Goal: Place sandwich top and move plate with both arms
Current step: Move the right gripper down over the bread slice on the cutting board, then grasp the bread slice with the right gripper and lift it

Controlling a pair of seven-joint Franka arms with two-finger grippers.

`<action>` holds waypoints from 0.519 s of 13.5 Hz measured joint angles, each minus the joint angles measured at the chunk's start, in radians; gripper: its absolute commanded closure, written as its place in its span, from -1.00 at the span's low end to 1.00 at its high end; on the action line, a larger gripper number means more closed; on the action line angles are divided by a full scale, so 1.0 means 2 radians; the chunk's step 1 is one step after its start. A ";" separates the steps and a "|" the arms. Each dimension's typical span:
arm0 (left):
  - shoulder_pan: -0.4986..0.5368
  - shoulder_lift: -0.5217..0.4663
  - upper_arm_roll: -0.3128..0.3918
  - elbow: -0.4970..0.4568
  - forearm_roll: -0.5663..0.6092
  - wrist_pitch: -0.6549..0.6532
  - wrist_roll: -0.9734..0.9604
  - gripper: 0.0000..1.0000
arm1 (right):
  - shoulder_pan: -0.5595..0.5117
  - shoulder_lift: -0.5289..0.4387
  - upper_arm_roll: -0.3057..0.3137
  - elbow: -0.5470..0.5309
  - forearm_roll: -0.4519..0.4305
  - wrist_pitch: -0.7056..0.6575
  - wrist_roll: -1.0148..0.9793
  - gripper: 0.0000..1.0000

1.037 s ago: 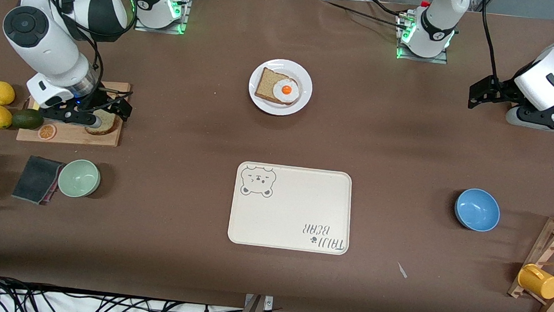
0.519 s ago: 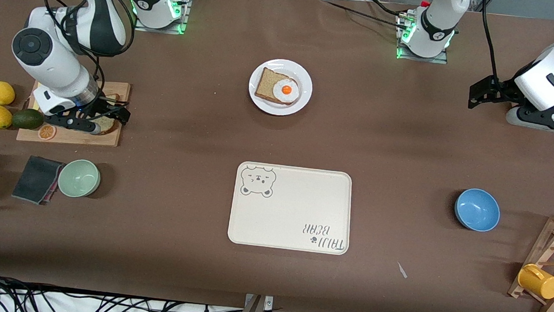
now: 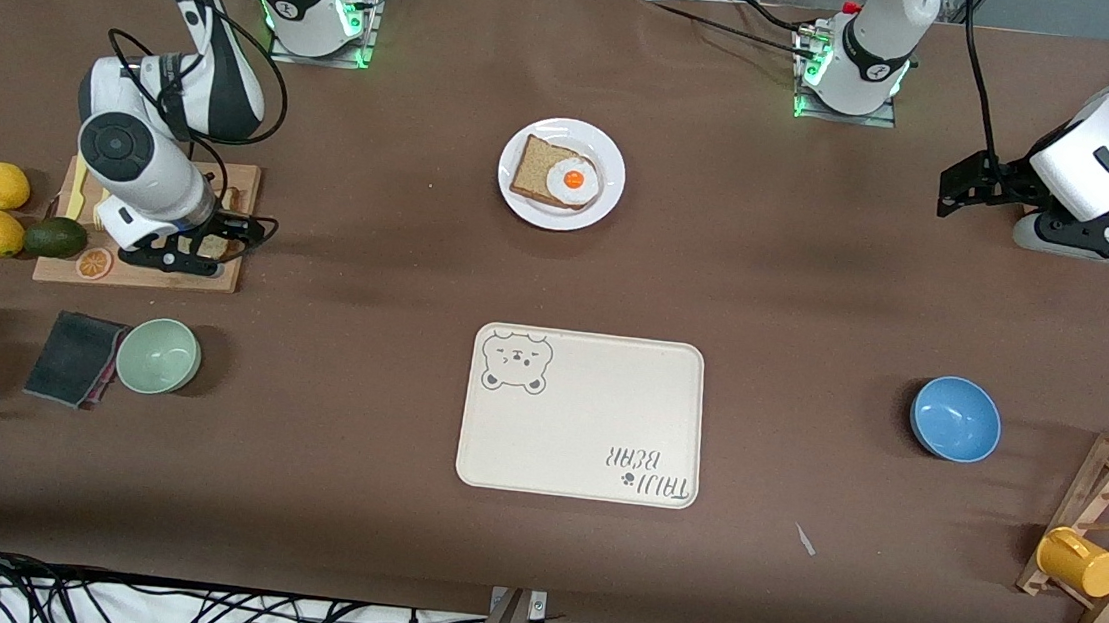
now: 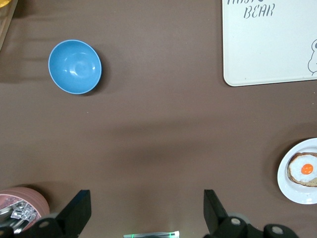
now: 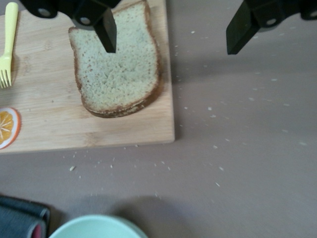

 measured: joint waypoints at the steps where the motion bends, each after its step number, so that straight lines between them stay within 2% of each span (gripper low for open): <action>1: 0.000 0.000 0.000 0.000 0.000 0.000 0.000 -1.00 | 0.000 0.009 -0.003 0.000 -0.006 0.002 0.000 -0.79; 7: 0.000 0.000 0.000 0.000 0.000 0.000 0.000 -1.00 | 0.000 0.054 -0.009 -0.001 -0.012 0.017 0.013 -0.45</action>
